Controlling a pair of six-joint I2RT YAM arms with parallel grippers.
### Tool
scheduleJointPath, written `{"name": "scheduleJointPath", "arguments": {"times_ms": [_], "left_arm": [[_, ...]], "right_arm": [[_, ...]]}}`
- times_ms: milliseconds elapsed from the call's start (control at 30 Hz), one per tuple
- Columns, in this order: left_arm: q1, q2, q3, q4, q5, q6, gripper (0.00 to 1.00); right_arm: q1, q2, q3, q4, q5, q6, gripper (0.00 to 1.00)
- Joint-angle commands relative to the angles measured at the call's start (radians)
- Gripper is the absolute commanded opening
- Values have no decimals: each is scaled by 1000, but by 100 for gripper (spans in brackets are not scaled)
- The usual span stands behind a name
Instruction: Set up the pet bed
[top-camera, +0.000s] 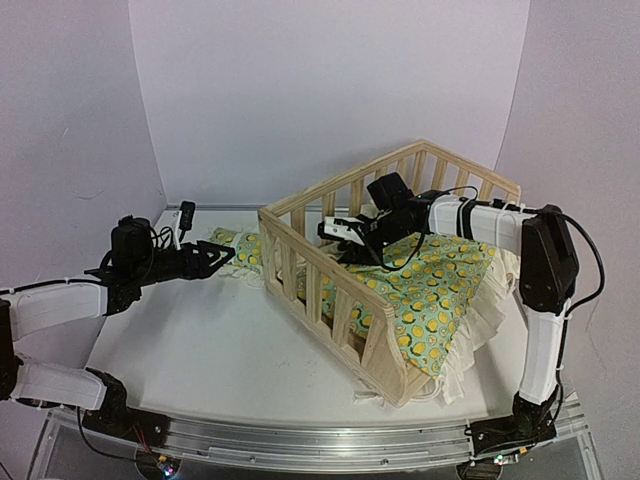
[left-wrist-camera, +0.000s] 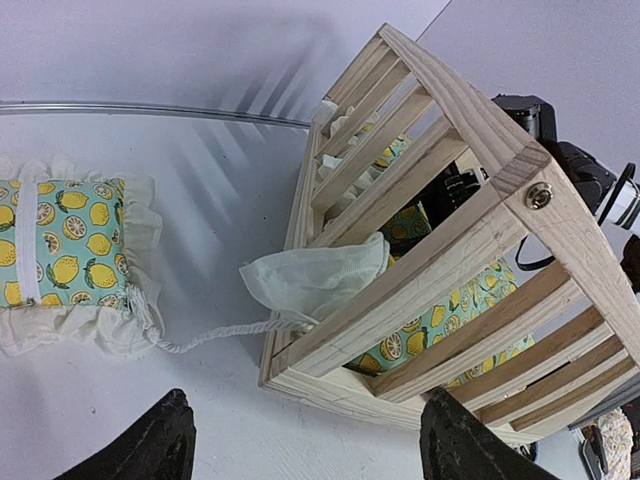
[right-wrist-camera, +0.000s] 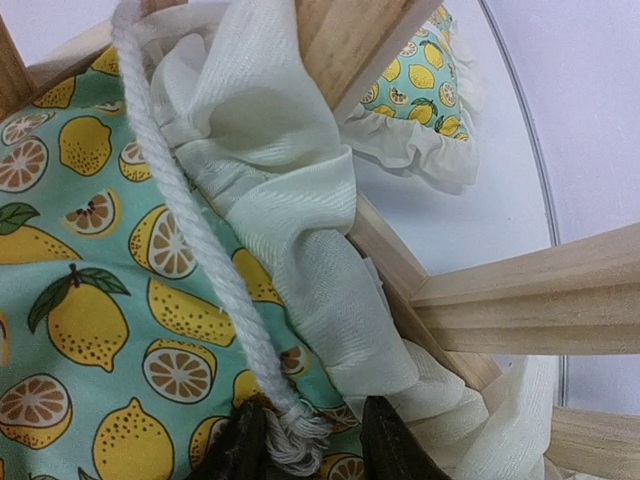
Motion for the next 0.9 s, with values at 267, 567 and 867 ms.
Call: {"name": "scheduleJointPath", "arguments": {"times_ms": [267, 567, 867], "left_arm": [[-3, -52, 31, 0, 32, -6, 78], [-162, -110, 9, 0, 11, 114, 78], [-382, -159, -227, 374, -289, 266, 73]], "right_arm": [[7, -72, 5, 66, -16, 73, 1], [7, -262, -59, 75, -129, 283, 0], [51, -263, -94, 180, -444, 423, 0]]}}
